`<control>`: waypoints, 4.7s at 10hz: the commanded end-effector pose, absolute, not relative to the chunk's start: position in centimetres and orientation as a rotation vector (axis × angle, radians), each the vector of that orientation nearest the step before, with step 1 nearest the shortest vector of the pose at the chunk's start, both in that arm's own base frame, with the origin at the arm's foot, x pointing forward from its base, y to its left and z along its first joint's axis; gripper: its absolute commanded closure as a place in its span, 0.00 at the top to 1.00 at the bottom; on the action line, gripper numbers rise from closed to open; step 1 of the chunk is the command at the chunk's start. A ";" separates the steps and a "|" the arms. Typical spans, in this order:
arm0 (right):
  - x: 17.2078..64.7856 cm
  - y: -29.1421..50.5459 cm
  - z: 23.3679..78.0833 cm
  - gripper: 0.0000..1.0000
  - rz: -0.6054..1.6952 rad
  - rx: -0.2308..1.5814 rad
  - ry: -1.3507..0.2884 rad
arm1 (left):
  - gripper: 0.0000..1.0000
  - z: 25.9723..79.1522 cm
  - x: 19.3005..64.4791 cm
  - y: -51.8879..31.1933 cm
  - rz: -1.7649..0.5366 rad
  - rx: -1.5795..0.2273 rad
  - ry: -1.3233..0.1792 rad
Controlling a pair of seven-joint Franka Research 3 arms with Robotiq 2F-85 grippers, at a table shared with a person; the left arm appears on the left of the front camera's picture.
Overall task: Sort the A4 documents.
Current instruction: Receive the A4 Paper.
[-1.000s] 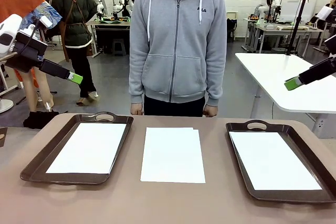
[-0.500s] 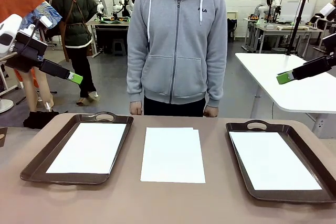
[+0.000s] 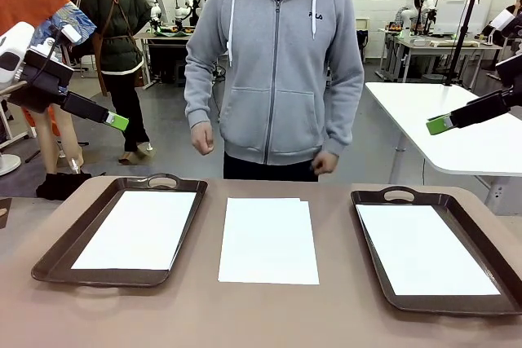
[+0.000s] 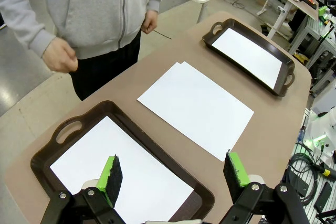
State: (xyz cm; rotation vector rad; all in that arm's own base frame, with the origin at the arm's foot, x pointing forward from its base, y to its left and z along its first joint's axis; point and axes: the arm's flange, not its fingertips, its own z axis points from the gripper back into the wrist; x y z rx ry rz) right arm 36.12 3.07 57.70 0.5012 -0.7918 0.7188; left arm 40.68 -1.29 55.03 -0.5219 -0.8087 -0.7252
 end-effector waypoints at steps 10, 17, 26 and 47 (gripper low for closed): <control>36.1 3.0 57.7 1.00 0.716 0.502 -0.792 | 1.00 55.1 40.7 -1.2 -0.724 -0.532 -0.814; 36.1 3.0 57.7 1.00 0.716 0.502 -0.792 | 1.00 55.1 40.7 -1.2 -0.724 -0.532 -0.814; 36.1 3.0 57.7 1.00 0.716 0.502 -0.792 | 1.00 55.1 40.7 -1.2 -0.724 -0.532 -0.814; 36.1 3.0 57.7 1.00 0.716 0.502 -0.792 | 1.00 55.1 40.7 -1.2 -0.724 -0.532 -0.814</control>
